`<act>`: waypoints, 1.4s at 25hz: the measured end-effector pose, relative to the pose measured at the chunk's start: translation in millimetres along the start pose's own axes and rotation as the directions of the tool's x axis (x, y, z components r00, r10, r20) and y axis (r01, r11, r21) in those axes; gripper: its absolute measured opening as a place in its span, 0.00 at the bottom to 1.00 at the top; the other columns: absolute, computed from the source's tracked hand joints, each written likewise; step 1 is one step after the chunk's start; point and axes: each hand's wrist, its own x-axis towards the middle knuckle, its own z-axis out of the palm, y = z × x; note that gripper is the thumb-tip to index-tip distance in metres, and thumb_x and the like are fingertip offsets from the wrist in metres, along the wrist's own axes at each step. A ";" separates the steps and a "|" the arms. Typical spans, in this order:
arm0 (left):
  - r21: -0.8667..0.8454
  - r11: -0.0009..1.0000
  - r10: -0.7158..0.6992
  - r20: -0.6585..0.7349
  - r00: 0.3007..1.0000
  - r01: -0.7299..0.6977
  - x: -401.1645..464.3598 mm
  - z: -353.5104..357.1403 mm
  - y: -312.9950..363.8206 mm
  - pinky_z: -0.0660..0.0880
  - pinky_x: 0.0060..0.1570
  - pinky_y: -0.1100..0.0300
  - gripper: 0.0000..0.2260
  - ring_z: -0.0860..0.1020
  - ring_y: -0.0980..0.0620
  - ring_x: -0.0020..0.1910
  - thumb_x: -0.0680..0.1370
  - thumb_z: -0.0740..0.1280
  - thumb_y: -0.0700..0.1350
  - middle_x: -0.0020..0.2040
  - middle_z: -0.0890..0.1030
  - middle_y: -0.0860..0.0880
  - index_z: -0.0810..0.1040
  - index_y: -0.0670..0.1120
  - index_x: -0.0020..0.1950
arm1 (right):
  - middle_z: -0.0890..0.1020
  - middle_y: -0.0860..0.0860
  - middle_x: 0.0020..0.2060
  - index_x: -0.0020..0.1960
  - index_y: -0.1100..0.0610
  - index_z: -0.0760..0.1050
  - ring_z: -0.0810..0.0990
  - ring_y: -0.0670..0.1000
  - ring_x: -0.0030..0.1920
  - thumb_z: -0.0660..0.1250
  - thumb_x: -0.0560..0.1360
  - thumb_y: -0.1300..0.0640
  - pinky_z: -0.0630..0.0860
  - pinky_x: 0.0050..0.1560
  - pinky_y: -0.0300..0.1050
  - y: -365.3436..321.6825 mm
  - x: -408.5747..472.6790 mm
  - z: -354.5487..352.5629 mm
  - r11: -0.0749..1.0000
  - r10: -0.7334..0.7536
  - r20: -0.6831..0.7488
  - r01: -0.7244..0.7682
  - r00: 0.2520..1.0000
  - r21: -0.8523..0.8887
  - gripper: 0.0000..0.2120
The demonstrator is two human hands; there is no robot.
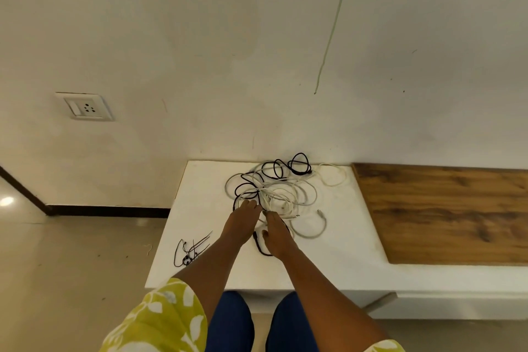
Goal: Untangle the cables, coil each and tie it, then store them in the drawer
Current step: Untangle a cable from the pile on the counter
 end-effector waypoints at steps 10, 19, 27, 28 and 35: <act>-0.261 0.955 -0.006 -0.484 0.875 -0.138 43.3 -66.1 1.0 0.72 0.43 0.56 0.10 0.76 0.45 0.48 0.79 0.59 0.38 0.50 0.78 0.45 0.75 0.42 0.58 | 0.82 0.60 0.45 0.51 0.66 0.77 0.77 0.50 0.43 0.61 0.75 0.70 0.71 0.46 0.38 -30.9 49.3 -109.0 0.956 0.009 -0.342 0.093 0.940 0.280 0.08; -0.706 0.707 -0.249 -0.316 0.916 -0.051 64.2 -100.9 -3.7 0.71 0.44 0.60 0.04 0.76 0.49 0.41 0.79 0.62 0.41 0.45 0.80 0.45 0.75 0.41 0.51 | 0.81 0.57 0.45 0.48 0.64 0.79 0.77 0.51 0.48 0.63 0.75 0.70 0.72 0.52 0.39 -95.1 48.1 -256.3 0.921 -0.340 -0.596 0.386 0.727 -0.054 0.07; -0.888 0.444 -0.166 -0.216 0.962 -0.123 62.0 -139.2 20.5 0.76 0.36 0.63 0.08 0.77 0.56 0.30 0.77 0.62 0.36 0.39 0.80 0.46 0.79 0.42 0.51 | 0.82 0.54 0.45 0.46 0.63 0.80 0.78 0.47 0.47 0.62 0.73 0.71 0.71 0.51 0.29 -116.7 41.9 -264.9 0.850 -0.129 -0.667 0.428 0.734 0.306 0.09; -0.923 0.359 -0.232 -0.234 0.944 -0.140 62.6 -148.6 23.2 0.75 0.34 0.61 0.10 0.76 0.54 0.30 0.78 0.58 0.35 0.38 0.79 0.45 0.79 0.42 0.50 | 0.83 0.54 0.44 0.46 0.63 0.80 0.79 0.47 0.47 0.62 0.74 0.69 0.73 0.52 0.33 -115.2 41.5 -262.2 0.827 -0.096 -0.653 0.425 0.751 0.367 0.09; -0.749 0.606 -0.267 -0.507 0.820 -0.266 74.0 -199.4 32.1 0.70 0.51 0.60 0.13 0.73 0.50 0.50 0.82 0.57 0.42 0.56 0.76 0.44 0.72 0.39 0.64 | 0.83 0.50 0.44 0.51 0.58 0.78 0.81 0.48 0.51 0.68 0.72 0.68 0.72 0.58 0.41 -111.3 39.2 -254.5 0.798 -0.193 -0.524 0.444 0.829 0.407 0.10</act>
